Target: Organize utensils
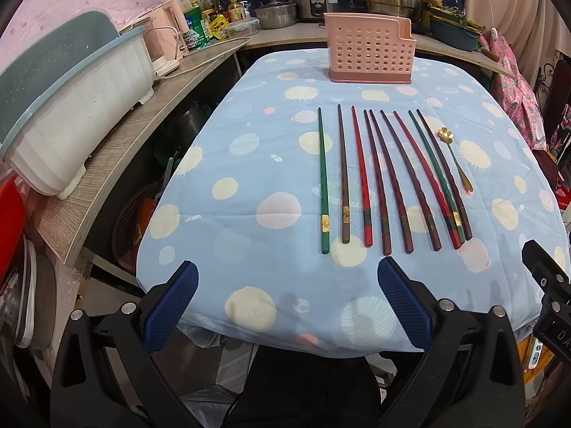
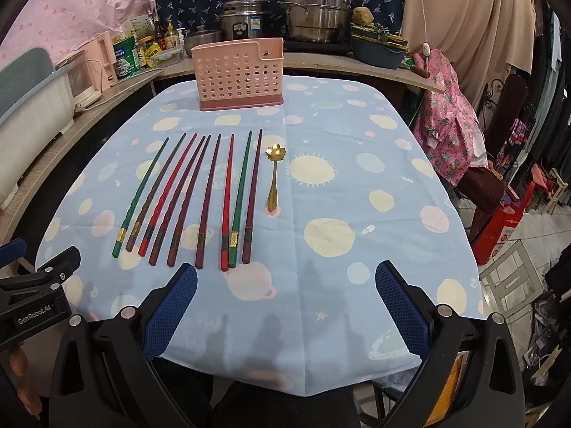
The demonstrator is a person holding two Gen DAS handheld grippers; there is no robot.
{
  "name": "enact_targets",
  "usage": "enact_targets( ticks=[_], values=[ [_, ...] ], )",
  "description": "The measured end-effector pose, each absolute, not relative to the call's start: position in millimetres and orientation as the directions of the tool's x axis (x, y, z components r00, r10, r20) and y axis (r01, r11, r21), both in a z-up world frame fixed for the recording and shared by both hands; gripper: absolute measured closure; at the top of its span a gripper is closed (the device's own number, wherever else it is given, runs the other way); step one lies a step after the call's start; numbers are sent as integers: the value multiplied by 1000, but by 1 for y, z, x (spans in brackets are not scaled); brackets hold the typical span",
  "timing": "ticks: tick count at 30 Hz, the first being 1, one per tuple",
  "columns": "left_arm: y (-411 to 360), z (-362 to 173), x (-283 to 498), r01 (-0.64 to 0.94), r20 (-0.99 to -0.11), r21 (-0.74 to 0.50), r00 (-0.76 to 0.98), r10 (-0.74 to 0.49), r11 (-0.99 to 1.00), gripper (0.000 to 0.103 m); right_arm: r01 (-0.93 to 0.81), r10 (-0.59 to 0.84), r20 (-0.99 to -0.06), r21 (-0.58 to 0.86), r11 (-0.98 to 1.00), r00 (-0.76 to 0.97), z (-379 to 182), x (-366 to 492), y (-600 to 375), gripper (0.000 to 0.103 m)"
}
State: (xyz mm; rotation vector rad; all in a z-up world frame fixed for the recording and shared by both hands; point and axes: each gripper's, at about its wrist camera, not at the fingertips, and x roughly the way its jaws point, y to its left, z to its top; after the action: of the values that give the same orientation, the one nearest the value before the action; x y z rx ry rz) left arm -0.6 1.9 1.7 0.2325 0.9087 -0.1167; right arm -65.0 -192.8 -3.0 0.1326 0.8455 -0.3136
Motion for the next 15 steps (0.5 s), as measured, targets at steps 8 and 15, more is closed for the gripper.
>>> enact_targets(
  ticks=[8,15],
  values=[
    [1,1,0,198,-791,150,612,-3,969,7,323,-218,-752,-8,946,622,-3,-65,-193,7],
    [1,0,0,199,-791,151,612,-2,968,7,324,-220,-753,-9,946,621,-3,-65,-193,7]
  ],
)
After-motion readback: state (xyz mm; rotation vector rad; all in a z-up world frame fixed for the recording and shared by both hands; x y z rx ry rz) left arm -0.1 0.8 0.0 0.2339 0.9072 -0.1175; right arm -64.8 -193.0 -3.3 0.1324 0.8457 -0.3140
